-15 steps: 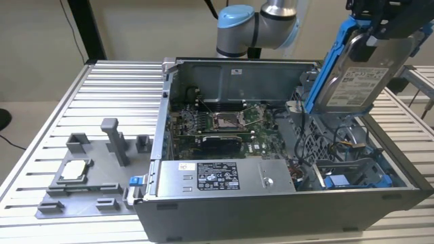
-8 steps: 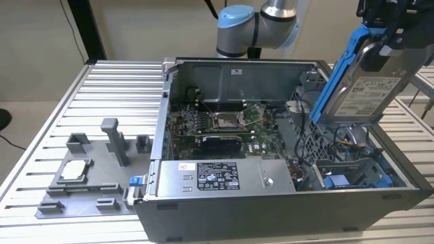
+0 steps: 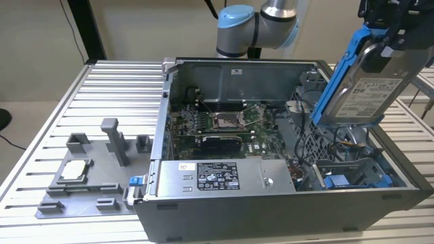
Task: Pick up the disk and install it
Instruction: 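Pick up the disk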
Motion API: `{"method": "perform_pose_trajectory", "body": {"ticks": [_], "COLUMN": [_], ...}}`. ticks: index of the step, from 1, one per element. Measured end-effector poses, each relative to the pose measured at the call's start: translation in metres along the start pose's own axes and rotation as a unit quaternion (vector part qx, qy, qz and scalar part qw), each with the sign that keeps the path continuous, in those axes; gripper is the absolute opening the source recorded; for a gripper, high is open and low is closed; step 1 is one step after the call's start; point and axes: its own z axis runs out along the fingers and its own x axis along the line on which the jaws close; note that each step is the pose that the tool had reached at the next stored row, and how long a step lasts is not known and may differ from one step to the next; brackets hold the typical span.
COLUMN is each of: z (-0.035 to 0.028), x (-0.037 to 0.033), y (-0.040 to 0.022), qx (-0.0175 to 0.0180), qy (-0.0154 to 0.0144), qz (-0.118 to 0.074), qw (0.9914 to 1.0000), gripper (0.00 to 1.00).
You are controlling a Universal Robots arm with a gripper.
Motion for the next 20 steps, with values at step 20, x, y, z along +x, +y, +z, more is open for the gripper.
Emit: {"method": "perform_pose_trajectory", "body": {"ticks": [20], "z": [0.0038], "x": [0.0341], "y": [-0.0014], "qx": [-0.0017], "qy": [-0.0018], "qz": [0.000], "qw": [1.00000], "gripper": [0.00]}}
